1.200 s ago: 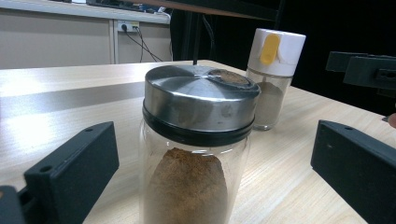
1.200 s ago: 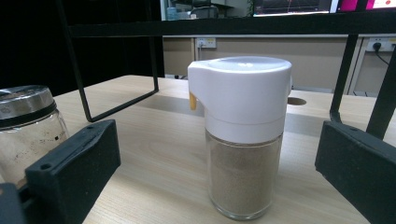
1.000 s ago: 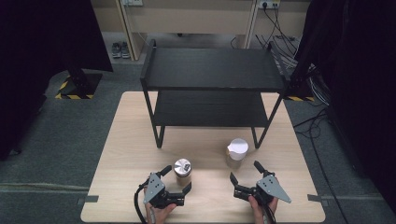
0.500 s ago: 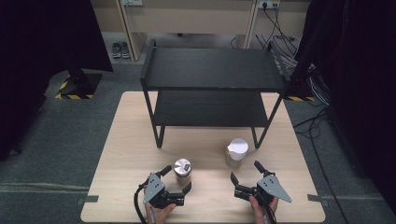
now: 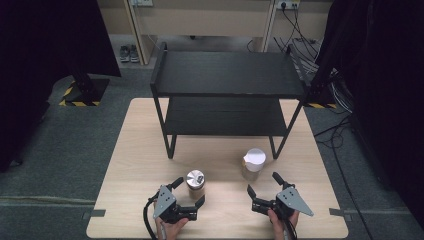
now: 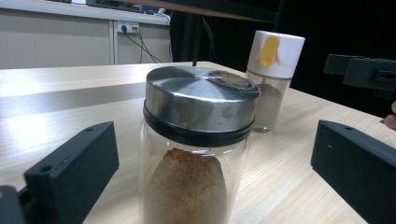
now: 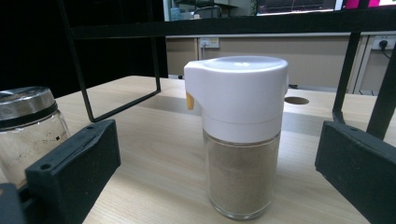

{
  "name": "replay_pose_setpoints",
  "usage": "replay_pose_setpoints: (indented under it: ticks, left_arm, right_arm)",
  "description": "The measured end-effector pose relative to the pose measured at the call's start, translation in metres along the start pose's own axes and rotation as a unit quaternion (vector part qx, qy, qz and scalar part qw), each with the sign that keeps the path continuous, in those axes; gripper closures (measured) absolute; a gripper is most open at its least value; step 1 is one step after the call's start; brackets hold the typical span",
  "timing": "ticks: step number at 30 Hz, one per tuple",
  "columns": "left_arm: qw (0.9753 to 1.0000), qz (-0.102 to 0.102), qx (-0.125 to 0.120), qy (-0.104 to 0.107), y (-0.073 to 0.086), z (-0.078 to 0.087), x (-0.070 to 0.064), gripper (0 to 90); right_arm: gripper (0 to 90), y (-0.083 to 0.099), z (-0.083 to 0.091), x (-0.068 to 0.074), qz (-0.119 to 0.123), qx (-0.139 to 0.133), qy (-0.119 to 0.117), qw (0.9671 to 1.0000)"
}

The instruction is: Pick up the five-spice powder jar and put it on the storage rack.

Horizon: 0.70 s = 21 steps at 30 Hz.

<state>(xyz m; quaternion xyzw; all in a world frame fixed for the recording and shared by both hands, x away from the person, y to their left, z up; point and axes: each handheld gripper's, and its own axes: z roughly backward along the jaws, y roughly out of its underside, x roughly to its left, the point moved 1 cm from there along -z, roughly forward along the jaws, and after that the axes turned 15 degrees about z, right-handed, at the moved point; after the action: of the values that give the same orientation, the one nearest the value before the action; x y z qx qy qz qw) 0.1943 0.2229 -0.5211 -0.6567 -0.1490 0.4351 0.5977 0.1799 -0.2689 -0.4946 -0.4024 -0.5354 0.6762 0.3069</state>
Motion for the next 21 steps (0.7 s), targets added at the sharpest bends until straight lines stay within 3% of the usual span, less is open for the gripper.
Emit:
replay_pose_setpoints:
  ticks: [21]
  left_arm:
    - [1.0000,-0.003,-0.005,0.004,0.0017,0.0015,0.0009,0.3]
  right_arm:
    - [0.3,0.0007,-0.0013,0.0001,-0.003,-0.001,-0.001,1.0000]
